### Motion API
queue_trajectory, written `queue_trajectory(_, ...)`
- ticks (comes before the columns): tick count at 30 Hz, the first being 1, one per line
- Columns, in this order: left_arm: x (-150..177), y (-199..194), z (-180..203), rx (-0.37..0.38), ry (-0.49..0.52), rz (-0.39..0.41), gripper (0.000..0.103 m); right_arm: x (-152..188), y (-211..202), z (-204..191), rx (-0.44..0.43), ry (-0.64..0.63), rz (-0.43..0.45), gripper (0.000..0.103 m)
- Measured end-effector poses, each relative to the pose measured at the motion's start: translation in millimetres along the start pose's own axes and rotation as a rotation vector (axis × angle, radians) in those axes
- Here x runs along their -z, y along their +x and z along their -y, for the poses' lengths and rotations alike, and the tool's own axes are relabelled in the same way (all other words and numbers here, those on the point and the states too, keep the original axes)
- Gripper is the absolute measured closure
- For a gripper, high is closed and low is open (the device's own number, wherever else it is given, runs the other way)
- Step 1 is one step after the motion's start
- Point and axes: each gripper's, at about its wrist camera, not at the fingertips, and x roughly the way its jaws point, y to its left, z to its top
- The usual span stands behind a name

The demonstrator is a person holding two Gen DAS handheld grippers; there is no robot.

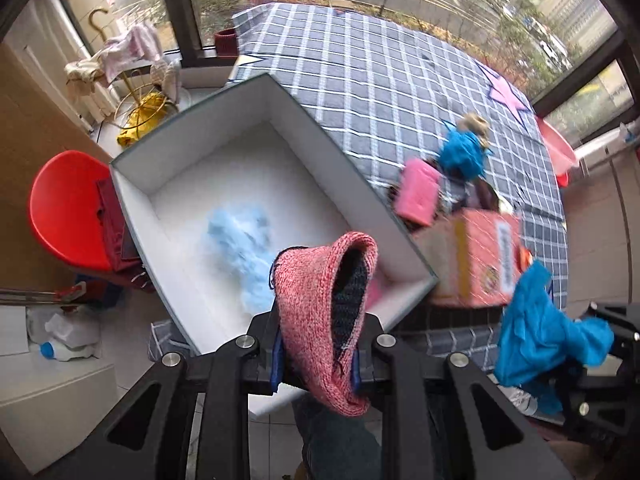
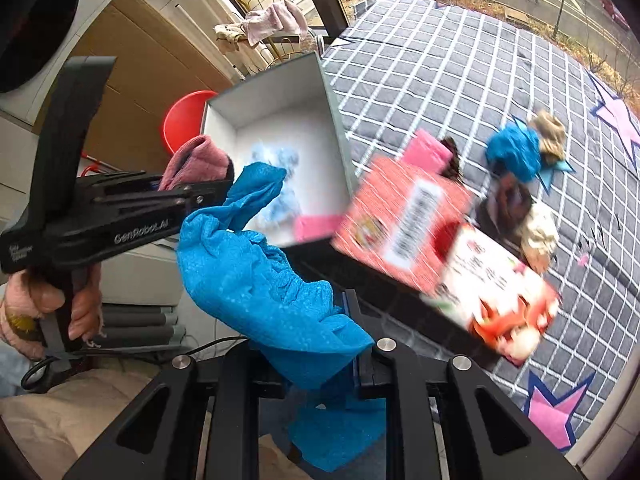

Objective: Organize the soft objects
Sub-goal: 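Carry the pink-and-black sock and blue cloth over the open white box with both grippers, then open both grippers to drop the sock and blue cloth into the box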

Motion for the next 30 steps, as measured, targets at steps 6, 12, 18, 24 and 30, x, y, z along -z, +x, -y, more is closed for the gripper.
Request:
queue_trajectory(6, -15, 12, -43, 0.009, -0.089, -0.017, 0.077, -34, 19, -26, 0.011, -0.016, -0.024, 0.082)
queue_trajectory(12, -33, 22, -74, -0.006, -0.139, -0.020, 0.077, -66, 41, -45, 0.031, -0.020, -0.061, 0.082)
queue_trajectory(18, -50, 33, -90, -0.014, -0.156, -0.020, 0.077, -91, 72, -50, 0.034, 0.035, -0.109, 0.082)
queue_trajectory(24, -61, 48, -98, -0.014, -0.172, -0.045, 0.076, -103, 94, -43, 0.055, 0.108, -0.137, 0.082)
queue_trajectory(30, -68, 60, -101, -0.022, -0.162, -0.066, 0.072, -113, 108, -40, 0.072, 0.138, -0.158, 0.082)
